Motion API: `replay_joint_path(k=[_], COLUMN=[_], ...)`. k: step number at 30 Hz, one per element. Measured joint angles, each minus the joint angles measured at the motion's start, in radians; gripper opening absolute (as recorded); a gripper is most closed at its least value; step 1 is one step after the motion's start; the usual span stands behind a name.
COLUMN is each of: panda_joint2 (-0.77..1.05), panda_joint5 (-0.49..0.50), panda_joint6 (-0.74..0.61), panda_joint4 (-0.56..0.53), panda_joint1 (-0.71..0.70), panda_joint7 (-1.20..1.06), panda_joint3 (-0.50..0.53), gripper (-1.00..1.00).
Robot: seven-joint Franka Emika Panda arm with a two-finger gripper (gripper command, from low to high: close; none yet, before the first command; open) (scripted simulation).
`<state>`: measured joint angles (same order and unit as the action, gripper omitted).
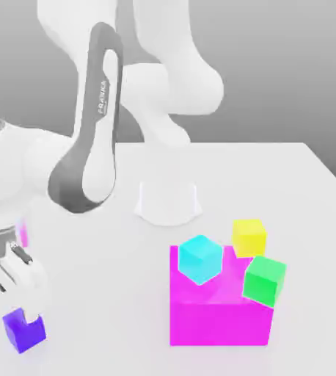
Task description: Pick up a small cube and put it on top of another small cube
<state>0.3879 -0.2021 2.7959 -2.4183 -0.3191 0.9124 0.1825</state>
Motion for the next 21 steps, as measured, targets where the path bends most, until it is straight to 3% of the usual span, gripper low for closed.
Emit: replay_joint_path(k=[1,2,9,14,21], panda_joint2=[0.036,0.059,0.059,-0.1,-0.354], panda_joint5=[-0.014,-0.024,-0.022,0.055,0.112], panda_joint6=[0.028,0.046,0.046,-0.074,-0.205], panda_joint4=[0.007,0.012,0.012,-0.024,-0.143], panda_joint1=[-0.014,-0.024,-0.024,0.018,0.17], panda_joint7=[-0.011,-0.018,-0.016,0.035,-0.16], panda_joint3=[-0.017,-0.028,-0.029,0.022,-0.119], gripper=[0.0,-1.0,-1.0,-1.0,-1.0])
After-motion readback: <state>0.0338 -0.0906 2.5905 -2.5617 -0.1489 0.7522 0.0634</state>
